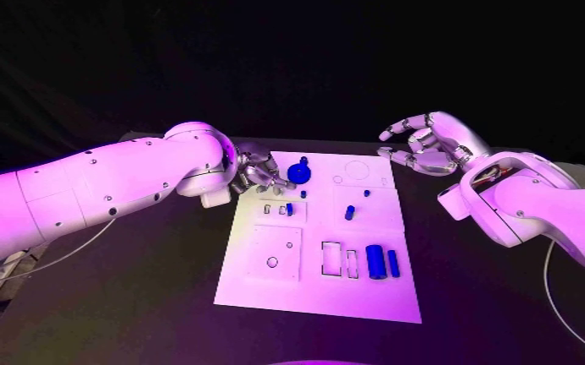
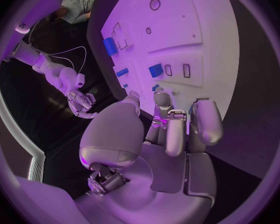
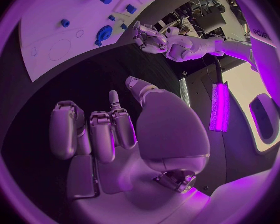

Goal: Assemble the parts on the task board

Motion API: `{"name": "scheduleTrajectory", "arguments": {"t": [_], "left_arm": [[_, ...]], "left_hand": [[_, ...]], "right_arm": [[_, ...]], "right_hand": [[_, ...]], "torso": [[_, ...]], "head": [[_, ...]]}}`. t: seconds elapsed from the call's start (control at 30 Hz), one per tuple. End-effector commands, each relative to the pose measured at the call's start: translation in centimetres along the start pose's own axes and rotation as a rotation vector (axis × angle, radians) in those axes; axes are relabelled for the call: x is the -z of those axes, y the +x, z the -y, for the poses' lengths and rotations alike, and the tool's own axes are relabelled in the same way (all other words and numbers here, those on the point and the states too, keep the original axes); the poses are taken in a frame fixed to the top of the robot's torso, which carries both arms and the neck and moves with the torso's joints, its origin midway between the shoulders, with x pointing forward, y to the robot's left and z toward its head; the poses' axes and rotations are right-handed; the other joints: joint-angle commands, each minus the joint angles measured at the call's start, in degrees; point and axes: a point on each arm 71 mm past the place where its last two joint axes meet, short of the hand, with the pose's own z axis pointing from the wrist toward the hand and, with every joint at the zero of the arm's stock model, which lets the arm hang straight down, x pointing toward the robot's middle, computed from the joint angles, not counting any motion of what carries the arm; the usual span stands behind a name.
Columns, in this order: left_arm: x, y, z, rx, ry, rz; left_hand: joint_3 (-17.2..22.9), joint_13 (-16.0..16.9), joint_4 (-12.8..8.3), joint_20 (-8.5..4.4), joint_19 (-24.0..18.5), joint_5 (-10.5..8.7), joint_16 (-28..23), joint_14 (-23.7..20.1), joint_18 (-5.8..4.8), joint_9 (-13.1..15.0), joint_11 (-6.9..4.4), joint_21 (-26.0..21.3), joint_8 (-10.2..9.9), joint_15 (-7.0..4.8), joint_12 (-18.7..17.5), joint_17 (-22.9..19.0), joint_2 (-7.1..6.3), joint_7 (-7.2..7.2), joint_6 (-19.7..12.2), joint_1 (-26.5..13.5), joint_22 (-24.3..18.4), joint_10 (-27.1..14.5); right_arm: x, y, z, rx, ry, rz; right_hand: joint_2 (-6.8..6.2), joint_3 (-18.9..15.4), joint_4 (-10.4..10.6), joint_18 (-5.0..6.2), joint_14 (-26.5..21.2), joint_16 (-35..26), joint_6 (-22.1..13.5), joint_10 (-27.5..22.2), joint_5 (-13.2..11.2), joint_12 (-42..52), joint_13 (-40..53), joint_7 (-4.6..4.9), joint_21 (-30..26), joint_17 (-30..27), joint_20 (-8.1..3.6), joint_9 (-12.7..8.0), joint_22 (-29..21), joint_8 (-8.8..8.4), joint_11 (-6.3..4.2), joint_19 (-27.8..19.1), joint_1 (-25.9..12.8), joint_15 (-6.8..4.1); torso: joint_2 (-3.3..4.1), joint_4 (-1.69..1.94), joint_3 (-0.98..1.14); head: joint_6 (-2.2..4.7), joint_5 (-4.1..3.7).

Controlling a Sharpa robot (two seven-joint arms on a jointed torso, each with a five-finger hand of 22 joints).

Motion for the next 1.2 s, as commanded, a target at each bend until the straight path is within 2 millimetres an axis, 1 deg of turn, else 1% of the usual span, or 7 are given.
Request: {"name": "scheduleTrajectory", "arguments": {"t": [0.03,0.1,0.17,0.47,0.57,0.87,1.2], "left_arm": [[-0.4,0.1,-0.1,-0.114,-0.088,-0.042],[-0.7,0.2,0.1,-0.13,-0.094,-0.053],[-0.9,0.4,0.4,-0.141,-0.097,-0.063],[-1.7,0.9,1.3,-0.167,-0.097,-0.106],[-1.9,1.1,1.5,-0.179,-0.103,-0.132],[-2.5,1.6,1.8,-0.189,-0.109,-0.165],[-2.8,1.9,2.4,-0.18,-0.097,-0.173]], "left_hand": [[-1.1,1.05,0.0,0.08,0.27,-0.18,0.28,5.37,-1.01,0.49,-0.01,0.33,0.5,-0.37,1.04,13.62,0.13,-0.16,-0.42,-0.88,0.38,0.21],[-1.81,1.4,0.02,0.08,0.22,-0.24,0.26,5.35,-1.02,0.78,-0.02,0.45,0.81,-0.37,1.41,13.59,0.38,-0.17,-0.53,-1.35,0.53,0.12],[-2.25,1.54,0.01,0.09,0.18,-0.27,0.28,5.36,-1.02,0.94,-0.02,0.5,0.97,-0.37,1.57,13.62,0.41,-0.18,-0.61,-1.57,0.58,0.05],[-3.86,1.6,-0.08,0.11,0.15,-0.09,0.37,5.39,-1.08,1.82,-0.09,0.83,1.84,-0.41,1.79,13.74,0.58,-0.29,-0.75,-1.68,1.08,-0.45],[-4.21,0.39,-0.07,0.11,0.04,-0.04,-0.06,5.2,-1.07,2.06,-0.03,0.82,1.96,-0.37,0.83,13.22,0.52,-0.23,-1.08,-1.41,1.03,-1.5],[-4.27,0.22,-0.05,0.15,-0.04,0.06,-0.08,5.19,-1.06,2.28,0.03,0.83,2.05,-0.32,0.67,13.21,0.86,-0.17,-1.38,-1.19,1.04,-1.86],[-3.37,0.34,-0.08,0.2,-0.05,0.15,-0.03,5.21,-1.1,2.78,0.03,1.02,2.37,-0.3,0.8,13.28,1.53,-0.18,-1.69,-0.29,1.35,-2.07]], "right_arm": [[0.0,-0.1,0.3,-0.002,0.016,-0.01],[-0.1,-0.2,0.4,-0.003,0.02,-0.002],[-0.1,-0.3,0.5,-0.006,0.021,0.007],[-0.3,-0.6,0.8,-0.018,0.029,0.036],[-0.3,-0.7,0.9,-0.015,0.03,0.044],[-0.4,-0.8,1.0,-0.011,0.035,0.056],[-0.5,-0.7,1.0,-0.011,0.041,0.057]], "right_hand": [[-0.32,0.07,0.35,0.58,4.84,-0.39,0.1,-0.48,0.42,-0.36,6.83,-0.23,-0.61,9.89,-0.54,0.08,3.64,0.25,-0.16,-0.23,-0.04,-0.46],[-0.45,-0.01,0.41,0.74,4.68,-0.6,-0.02,-0.91,0.48,-0.84,6.37,-0.23,-1.29,9.25,-0.55,0.08,3.1,0.29,-0.15,-0.64,-0.15,-0.46],[-0.65,-0.04,0.54,1.62,3.77,-1.86,-0.63,-3.35,0.6,-3.62,3.78,-0.21,-5.06,6.0,-0.6,0.09,0.17,0.5,-0.17,-2.94,-0.18,-0.5],[-0.8,0.08,0.8,2.64,2.83,-3.57,-1.78,-6.97,0.76,-8.18,-0.54,-0.14,-10.18,2.55,-0.63,0.11,-3.6,1.14,-0.16,-5.71,-0.01,-0.55],[-1.06,0.41,0.85,3.12,2.19,-4.74,-2.24,-8.58,3.46,-10.45,-2.73,-0.13,-12.84,0.43,-0.69,0.15,-5.49,1.59,-0.2,-6.97,0.25,-0.6],[-1.3,0.59,0.95,3.17,2.15,-5.03,-2.43,-8.68,4.89,-10.85,-3.25,-0.16,-13.46,0.17,-0.73,0.18,-5.85,1.96,-0.23,-7.0,0.27,-0.65],[-1.37,0.65,1.04,3.21,2.11,-5.19,-2.4,-8.68,5.45,-10.95,-3.41,-0.18,-13.76,-0.07,-0.76,0.2,-6.04,2.16,-0.26,-7.04,0.2,-0.67]], "torso": [[0.08,0.02,0.03],[0.11,0.0,0.01],[0.15,-0.05,0.0],[0.14,0.08,0.01],[0.19,0.01,-0.02],[0.21,-0.08,-0.03],[0.2,0.07,0.04]], "head": [[-0.25,0.15],[-0.4,0.21],[-0.53,0.21],[-0.85,0.23],[-0.97,0.32],[-1.14,0.29],[-1.31,0.19]]}}
